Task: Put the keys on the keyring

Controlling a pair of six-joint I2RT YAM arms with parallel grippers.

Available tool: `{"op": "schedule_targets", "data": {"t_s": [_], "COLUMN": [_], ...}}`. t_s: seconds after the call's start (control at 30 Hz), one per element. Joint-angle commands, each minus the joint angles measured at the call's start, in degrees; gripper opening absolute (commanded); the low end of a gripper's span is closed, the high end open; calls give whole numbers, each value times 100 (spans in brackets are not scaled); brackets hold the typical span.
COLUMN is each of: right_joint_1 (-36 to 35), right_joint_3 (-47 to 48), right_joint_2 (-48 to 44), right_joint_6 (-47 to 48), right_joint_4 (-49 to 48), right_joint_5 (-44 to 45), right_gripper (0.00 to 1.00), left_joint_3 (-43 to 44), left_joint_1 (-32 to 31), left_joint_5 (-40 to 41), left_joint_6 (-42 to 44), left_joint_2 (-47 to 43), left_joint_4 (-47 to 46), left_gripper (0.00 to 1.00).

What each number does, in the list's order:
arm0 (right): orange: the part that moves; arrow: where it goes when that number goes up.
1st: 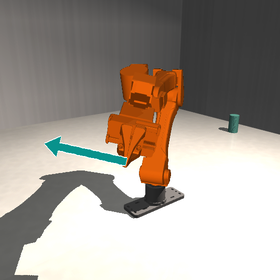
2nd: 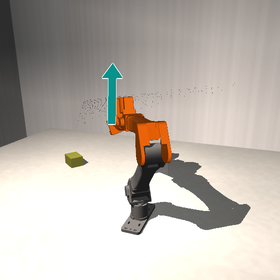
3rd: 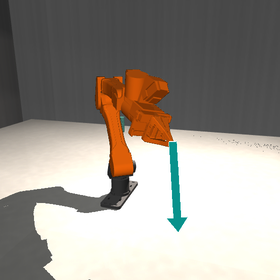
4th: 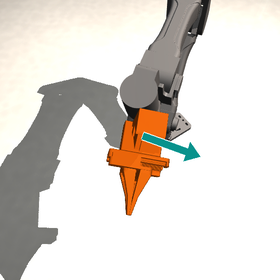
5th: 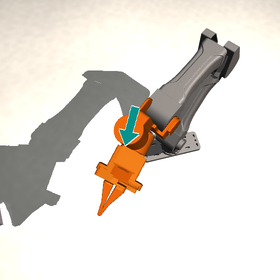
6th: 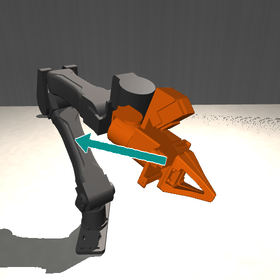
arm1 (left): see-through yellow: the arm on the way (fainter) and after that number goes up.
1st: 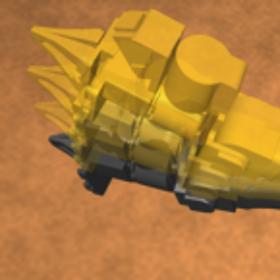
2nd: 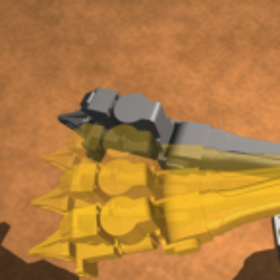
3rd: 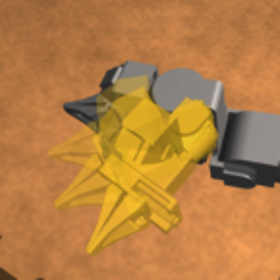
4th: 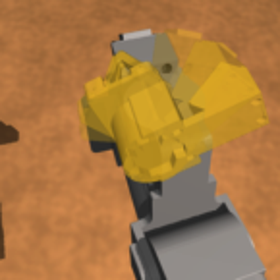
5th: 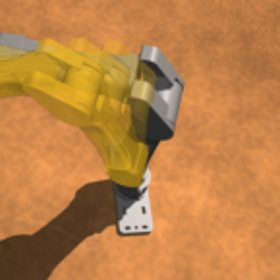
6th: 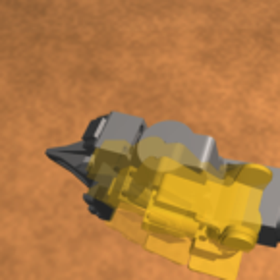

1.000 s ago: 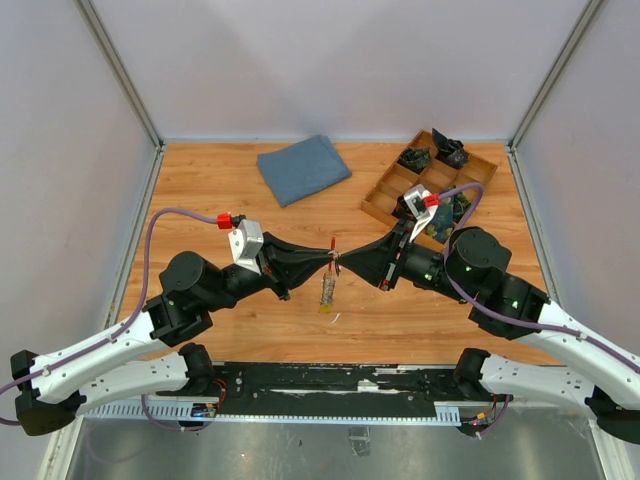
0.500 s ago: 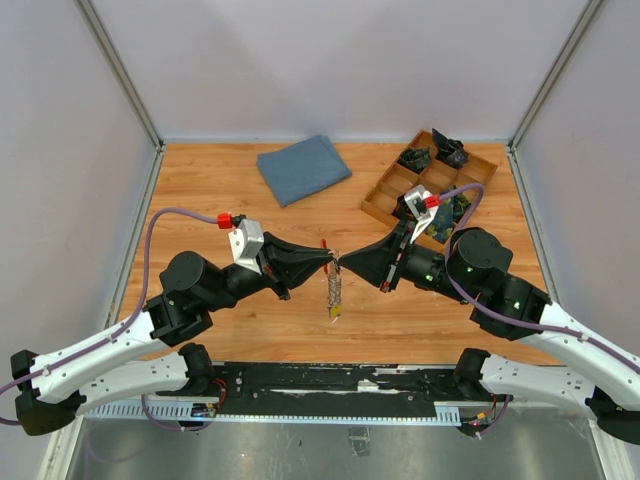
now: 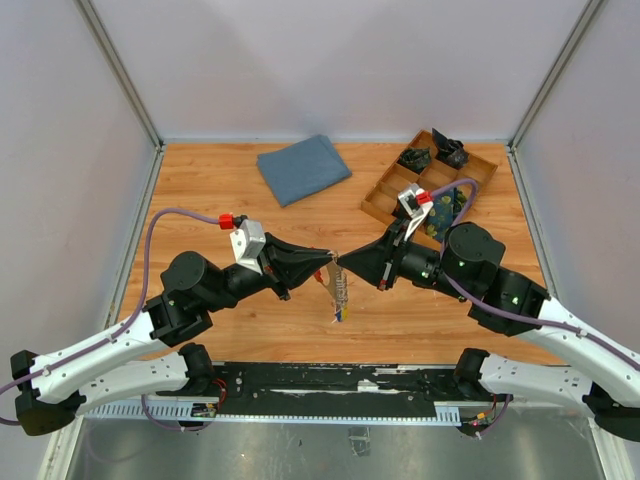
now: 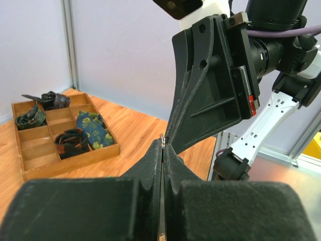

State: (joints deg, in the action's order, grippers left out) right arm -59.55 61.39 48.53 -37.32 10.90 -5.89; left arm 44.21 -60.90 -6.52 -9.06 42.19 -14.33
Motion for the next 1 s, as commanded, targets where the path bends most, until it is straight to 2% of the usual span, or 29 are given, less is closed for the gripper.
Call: {"op": "schedule_targets", "data": {"t_s": [0.0, 0.6, 0.97], "right_joint_1": [75, 75, 75], "right_joint_3": [143, 318, 525], "right_joint_2": [102, -133, 219], "right_joint_6": [36, 331, 374], "right_joint_4": [287, 632, 1022], "right_joint_5": [22, 185, -135], "right_gripper": [1, 1, 1], "left_joint_3": [36, 18, 31], "left_joint_1": [-43, -44, -44], "left_joint_5": [-51, -57, -147], "left_joint_6": [27, 27, 27], "left_joint_2": [-141, -138, -108], "left_joint_4": [-483, -481, -504], "left_gripper": [0, 1, 1]}}
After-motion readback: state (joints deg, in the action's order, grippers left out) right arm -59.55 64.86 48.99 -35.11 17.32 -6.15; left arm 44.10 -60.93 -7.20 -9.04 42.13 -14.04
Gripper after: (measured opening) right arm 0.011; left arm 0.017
